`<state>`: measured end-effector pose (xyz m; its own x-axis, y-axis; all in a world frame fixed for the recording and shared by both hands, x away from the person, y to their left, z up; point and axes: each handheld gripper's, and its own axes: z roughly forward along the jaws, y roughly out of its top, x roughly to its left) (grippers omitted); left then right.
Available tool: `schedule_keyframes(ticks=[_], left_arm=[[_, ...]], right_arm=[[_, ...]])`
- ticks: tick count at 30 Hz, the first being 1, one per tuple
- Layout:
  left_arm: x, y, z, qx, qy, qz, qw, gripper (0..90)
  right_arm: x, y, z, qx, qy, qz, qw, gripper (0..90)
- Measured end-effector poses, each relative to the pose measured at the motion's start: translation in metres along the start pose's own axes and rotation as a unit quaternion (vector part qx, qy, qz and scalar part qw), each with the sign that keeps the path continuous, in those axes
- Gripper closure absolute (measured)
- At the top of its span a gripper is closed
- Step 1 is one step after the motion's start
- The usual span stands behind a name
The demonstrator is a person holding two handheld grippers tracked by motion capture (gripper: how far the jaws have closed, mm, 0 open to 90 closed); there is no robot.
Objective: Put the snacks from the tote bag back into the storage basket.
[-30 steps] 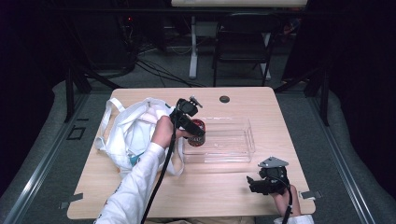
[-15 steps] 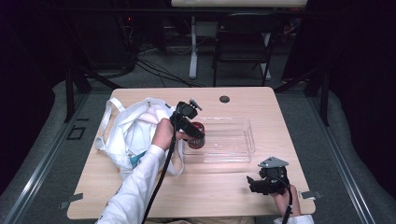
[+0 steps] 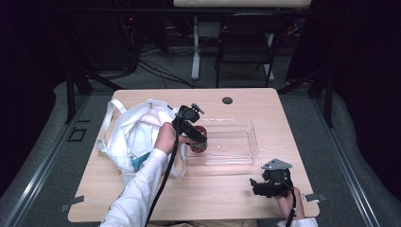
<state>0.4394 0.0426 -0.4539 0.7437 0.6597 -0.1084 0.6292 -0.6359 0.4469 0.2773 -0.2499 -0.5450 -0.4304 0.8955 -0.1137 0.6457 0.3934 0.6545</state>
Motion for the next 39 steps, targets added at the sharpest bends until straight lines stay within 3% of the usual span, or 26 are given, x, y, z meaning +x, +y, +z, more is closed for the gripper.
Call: schedule_keyframes(ticks=[23,39], left_arm=[[-0.001,-0.008,0.029,0.03,0.015,-0.006,0.9994,26.0],[-0.006,-0.012,0.043,0.059,0.035,0.011,0.9976,25.9]], right_arm=[[0.0,0.0,0.0,0.002,0.001,-0.003,1.0,13.8],[0.0,0.0,0.0,-0.002,0.003,0.0,1.0,13.8]])
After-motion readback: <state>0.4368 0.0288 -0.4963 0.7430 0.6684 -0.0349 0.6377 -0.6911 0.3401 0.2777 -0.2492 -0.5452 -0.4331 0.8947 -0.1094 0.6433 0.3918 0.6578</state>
